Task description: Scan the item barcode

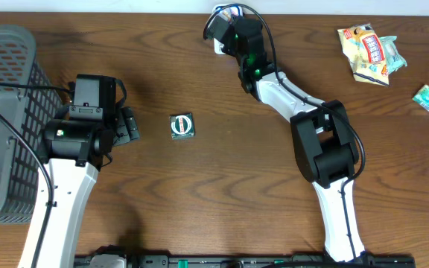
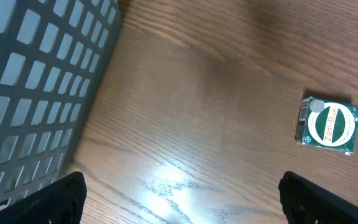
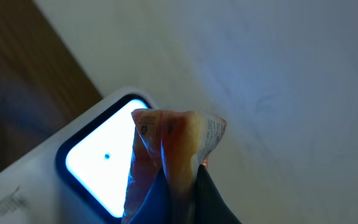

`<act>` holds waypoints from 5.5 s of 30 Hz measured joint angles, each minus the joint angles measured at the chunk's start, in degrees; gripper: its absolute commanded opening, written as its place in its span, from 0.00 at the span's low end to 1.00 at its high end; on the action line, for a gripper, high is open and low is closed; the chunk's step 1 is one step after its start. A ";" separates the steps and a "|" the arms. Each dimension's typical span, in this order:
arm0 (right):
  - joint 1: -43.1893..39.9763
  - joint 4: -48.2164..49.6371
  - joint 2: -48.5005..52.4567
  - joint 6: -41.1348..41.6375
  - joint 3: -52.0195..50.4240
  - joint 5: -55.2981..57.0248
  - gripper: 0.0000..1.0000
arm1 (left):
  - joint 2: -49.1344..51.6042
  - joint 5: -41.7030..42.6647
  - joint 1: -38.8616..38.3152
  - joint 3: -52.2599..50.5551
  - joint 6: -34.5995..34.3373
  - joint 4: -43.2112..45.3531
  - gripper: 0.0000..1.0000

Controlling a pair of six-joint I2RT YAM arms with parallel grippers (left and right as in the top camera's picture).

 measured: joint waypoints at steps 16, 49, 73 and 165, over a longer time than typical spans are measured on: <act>-8.83 -20.31 -8.28 14.88 0.02 6.47 0.01 | 0.00 0.02 0.00 0.00 -0.02 -0.04 0.98; -43.17 -56.06 -14.53 28.63 0.70 -1.86 0.99 | 0.00 0.00 0.00 0.00 -0.02 0.02 0.98; -20.70 -65.37 -14.53 49.68 0.70 -70.62 0.99 | 0.00 0.00 0.00 0.00 -0.02 0.02 0.98; 4.09 -70.38 -5.25 47.56 0.68 -59.43 0.65 | 0.00 0.00 0.00 0.00 -0.02 0.02 0.98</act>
